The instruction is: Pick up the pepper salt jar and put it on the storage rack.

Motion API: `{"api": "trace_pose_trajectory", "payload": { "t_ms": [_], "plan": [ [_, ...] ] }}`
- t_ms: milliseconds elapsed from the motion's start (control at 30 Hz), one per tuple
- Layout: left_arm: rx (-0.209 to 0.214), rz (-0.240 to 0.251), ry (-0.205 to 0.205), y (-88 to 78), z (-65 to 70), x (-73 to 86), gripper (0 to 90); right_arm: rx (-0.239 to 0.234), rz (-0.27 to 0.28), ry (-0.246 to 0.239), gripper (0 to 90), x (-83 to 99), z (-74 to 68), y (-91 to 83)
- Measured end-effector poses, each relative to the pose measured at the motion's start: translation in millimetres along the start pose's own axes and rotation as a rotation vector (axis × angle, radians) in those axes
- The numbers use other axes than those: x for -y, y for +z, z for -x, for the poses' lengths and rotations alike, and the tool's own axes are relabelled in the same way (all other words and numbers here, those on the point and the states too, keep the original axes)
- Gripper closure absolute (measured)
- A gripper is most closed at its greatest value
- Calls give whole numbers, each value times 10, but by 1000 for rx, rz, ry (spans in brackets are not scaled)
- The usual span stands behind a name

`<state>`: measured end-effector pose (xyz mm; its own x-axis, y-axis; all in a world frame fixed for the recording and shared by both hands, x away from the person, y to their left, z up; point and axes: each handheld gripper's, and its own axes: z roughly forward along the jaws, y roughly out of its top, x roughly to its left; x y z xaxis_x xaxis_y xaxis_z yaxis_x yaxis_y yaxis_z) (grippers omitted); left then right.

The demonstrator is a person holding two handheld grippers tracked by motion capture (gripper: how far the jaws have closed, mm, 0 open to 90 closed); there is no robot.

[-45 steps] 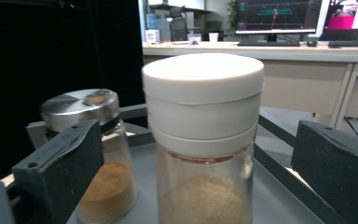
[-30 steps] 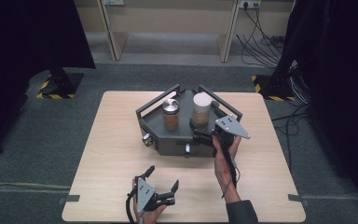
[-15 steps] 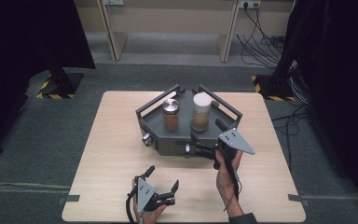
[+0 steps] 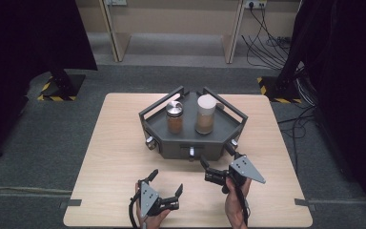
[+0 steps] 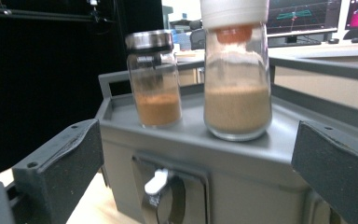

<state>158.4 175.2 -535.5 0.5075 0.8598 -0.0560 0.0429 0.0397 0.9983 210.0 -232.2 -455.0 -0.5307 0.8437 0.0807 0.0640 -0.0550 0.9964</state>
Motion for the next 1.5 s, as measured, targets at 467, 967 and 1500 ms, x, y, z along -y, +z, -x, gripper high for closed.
{"api": "trace_pose_trajectory", "payload": {
  "t_ms": [467, 967, 1500],
  "plan": [
    [0, 2, -12, -2, -10, 3, 3, -22, -50, -65, 22, 337, -74, -224],
    [2, -2, -13, 0, -18, -4, 3, -46, -91, -52, 22, 522, -111, -309],
    [3, -4, -15, 3, -21, -8, 3, -45, -78, -74, 21, 628, -161, -393]
  ]
}}
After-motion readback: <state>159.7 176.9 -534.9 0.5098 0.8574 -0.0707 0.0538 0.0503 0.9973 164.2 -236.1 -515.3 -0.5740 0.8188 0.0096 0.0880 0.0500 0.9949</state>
